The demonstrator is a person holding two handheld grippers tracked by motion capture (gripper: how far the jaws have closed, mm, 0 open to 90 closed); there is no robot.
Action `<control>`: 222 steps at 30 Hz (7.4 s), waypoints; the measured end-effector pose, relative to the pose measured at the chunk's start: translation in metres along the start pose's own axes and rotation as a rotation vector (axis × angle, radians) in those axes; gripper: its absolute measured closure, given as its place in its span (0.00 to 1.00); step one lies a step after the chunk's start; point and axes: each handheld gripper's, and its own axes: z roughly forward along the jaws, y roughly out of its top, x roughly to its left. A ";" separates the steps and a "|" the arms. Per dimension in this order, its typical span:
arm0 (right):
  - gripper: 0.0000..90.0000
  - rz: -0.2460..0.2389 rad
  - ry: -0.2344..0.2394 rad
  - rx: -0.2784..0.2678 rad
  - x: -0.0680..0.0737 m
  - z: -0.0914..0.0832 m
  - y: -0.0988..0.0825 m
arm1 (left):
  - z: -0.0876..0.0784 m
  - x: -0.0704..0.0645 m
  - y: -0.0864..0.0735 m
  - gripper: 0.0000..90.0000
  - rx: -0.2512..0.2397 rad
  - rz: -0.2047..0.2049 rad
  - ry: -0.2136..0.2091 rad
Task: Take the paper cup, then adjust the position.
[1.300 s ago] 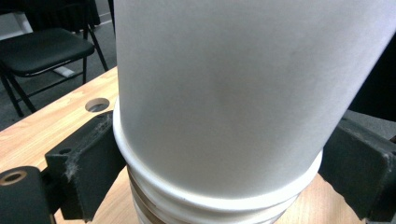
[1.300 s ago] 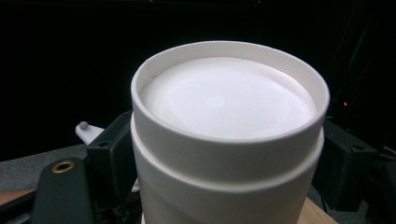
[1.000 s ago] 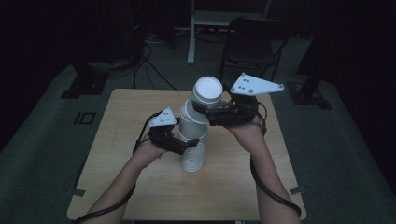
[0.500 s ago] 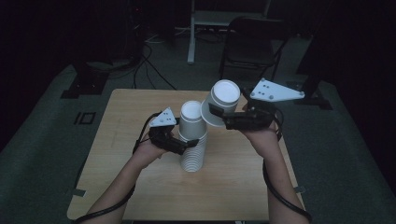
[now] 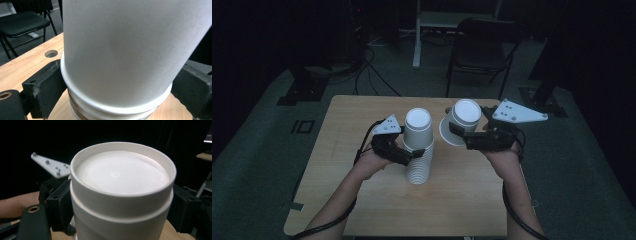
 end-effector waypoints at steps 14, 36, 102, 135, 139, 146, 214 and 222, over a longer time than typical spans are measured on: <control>0.23 0.026 -0.012 0.033 -0.004 -0.002 -0.027 | -0.018 -0.004 -0.007 0.06 -0.014 0.015 0.030; 0.23 0.095 -0.052 0.100 -0.006 -0.005 -0.091 | -0.042 -0.012 -0.066 0.06 -0.031 -0.057 0.052; 0.23 0.137 0.128 -0.213 0.057 -0.022 -0.107 | 0.030 -0.100 -0.057 0.35 -0.380 -0.067 -0.381; 0.17 0.117 0.256 -0.102 0.051 -0.024 -0.102 | 0.016 -0.102 -0.051 0.92 -0.256 0.261 -0.341; 0.17 0.121 0.240 -0.098 0.047 -0.027 -0.103 | 0.017 -0.103 -0.053 0.92 -0.186 0.326 -0.289; 0.17 0.130 0.224 -0.067 0.042 -0.028 -0.105 | 0.019 -0.101 -0.056 0.92 -0.110 0.382 -0.238; 0.19 -0.120 0.400 0.882 0.041 0.092 -0.122 | 0.030 -0.095 -0.078 0.73 0.257 0.564 -0.118; 0.19 -0.047 0.352 0.789 0.024 0.071 -0.131 | 0.022 -0.089 -0.077 0.64 0.209 0.498 -0.109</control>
